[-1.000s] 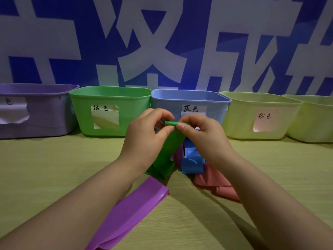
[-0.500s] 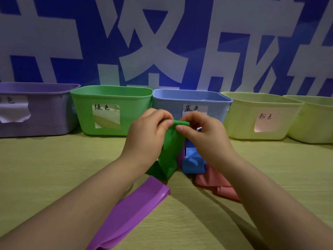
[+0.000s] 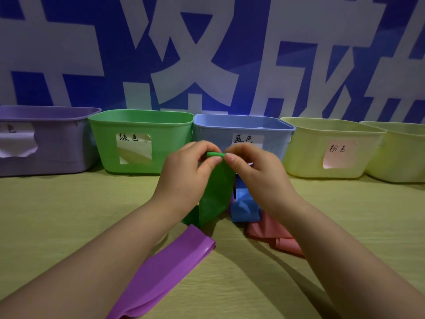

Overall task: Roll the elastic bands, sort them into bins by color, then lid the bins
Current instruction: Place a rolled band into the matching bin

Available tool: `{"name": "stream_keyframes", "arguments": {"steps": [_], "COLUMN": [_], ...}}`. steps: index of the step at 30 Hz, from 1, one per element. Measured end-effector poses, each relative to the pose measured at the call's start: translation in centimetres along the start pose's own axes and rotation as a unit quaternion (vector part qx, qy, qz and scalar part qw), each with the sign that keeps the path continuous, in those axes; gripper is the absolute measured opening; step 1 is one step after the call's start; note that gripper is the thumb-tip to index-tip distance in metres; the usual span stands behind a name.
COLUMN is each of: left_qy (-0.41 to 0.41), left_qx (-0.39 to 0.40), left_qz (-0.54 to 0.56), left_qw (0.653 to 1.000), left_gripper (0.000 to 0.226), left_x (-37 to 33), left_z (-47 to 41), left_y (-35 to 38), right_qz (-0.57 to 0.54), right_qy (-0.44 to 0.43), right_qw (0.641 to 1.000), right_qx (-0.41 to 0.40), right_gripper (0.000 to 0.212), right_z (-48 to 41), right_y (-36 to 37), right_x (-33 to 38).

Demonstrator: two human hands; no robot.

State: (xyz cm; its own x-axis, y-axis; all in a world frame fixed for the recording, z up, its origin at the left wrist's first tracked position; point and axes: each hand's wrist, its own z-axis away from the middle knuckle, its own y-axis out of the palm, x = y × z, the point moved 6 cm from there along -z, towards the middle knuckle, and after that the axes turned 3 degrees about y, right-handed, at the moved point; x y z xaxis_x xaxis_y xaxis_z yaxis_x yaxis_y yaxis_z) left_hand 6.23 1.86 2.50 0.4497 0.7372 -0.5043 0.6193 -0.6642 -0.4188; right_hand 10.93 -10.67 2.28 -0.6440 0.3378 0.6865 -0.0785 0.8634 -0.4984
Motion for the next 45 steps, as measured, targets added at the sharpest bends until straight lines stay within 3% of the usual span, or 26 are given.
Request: {"name": "stream_keyframes", "arguments": {"steps": [4, 9, 13, 19, 24, 30, 35, 39, 45], "left_qy": [-0.02, -0.033, -0.027, -0.044, -0.038, -0.022, -0.01, -0.01, -0.012], "left_qx": [0.011, 0.029, 0.029, 0.013, 0.003, 0.0, -0.002, -0.01, -0.001], "left_qz": [0.027, 0.075, 0.076, 0.065, 0.072, 0.067, 0.044, 0.033, 0.023], "left_qw": [0.999, 0.996, 0.996, 0.997, 0.997, 0.997, 0.999, 0.999, 1.0], "left_gripper": [0.008, 0.006, 0.009, 0.01, 0.01, 0.017, 0.005, 0.004, 0.003], "left_x": [0.28, 0.09, 0.09, 0.58, 0.27, -0.19, -0.13, 0.04, 0.02], "left_z": [0.02, 0.31, 0.43, 0.14, 0.24, 0.36, 0.23, 0.1, 0.26], "left_y": [0.21, 0.54, 0.56, 0.33, 0.2, 0.04, 0.04, -0.14, 0.1], "right_qz": [-0.026, -0.009, 0.005, -0.017, -0.015, 0.002, -0.019, -0.072, -0.067], "right_qy": [-0.023, -0.011, -0.004, -0.014, -0.011, 0.009, 0.015, 0.007, -0.014], "right_qw": [0.999, 0.999, 1.0, 0.999, 0.999, 1.0, 1.0, 0.997, 0.997], "right_qx": [-0.02, -0.029, -0.016, -0.028, -0.035, -0.021, -0.02, -0.024, -0.017], "right_gripper": [0.018, 0.004, 0.016, 0.018, 0.004, 0.02, 0.032, 0.01, 0.014], "right_z": [0.02, -0.09, 0.02, 0.11, -0.01, 0.05, 0.11, 0.14, 0.1], "right_y": [-0.31, -0.36, -0.3, -0.31, -0.41, -0.42, -0.36, -0.25, -0.2], "right_x": [0.26, 0.02, 0.1, 0.18, 0.2, 0.17, -0.06, 0.17, 0.51]}}
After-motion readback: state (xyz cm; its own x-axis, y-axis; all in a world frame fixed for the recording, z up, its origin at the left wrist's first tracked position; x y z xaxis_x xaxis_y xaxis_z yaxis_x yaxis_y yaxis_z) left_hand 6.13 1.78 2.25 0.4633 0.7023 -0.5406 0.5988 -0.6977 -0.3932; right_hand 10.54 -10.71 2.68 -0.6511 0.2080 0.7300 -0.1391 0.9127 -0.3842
